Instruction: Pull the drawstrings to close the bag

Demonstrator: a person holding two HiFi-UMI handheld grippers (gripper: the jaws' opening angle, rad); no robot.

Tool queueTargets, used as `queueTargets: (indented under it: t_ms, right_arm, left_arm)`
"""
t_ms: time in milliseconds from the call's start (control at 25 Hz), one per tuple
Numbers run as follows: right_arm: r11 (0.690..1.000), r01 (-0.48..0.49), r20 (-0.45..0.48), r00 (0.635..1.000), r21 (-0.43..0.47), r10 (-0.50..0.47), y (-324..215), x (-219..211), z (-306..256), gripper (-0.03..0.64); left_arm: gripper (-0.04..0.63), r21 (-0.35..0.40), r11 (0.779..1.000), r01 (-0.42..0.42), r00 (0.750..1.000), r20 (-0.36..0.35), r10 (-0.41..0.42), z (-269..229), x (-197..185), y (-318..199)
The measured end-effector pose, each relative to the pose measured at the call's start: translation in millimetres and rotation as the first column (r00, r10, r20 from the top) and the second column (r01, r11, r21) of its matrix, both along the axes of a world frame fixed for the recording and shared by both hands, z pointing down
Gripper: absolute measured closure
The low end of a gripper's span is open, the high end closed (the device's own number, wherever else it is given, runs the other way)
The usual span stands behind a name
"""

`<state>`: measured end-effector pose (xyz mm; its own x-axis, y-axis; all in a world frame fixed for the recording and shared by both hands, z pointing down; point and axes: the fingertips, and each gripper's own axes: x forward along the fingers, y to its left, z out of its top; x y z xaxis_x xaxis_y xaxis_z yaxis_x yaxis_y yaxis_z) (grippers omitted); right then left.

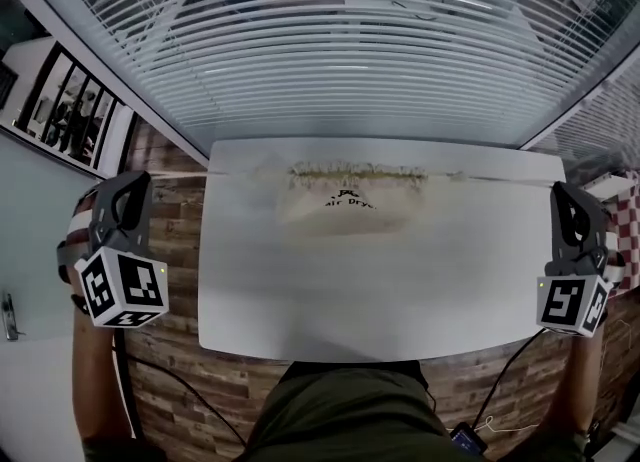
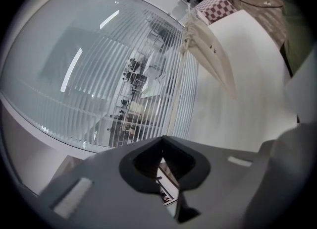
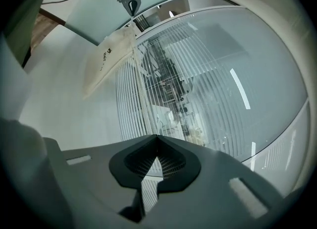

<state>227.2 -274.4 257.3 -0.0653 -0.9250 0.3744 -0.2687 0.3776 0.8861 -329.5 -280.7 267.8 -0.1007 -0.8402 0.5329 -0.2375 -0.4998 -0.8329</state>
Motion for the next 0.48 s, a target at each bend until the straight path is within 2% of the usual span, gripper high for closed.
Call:
queueTargets:
  t_ms: [120,480]
  right_arm:
    - [1.000,-0.002,-0.018,1.000,0.026,0.003,-2.3,5.6,-11.3,0.604]
    - [0.998,-0.017,0.020,1.000,0.053,0.016,4.1,10.2,-26.2,0.604]
  left_arm:
    - [0.588,0.014,1.000,0.016,1.000,-0.017,-0.016,-9.5,-6.2,-0.2]
    - [0.588,0.039,0.995,0.096,0.991,-0.097,-0.092,-32.6,-28.1,9.3]
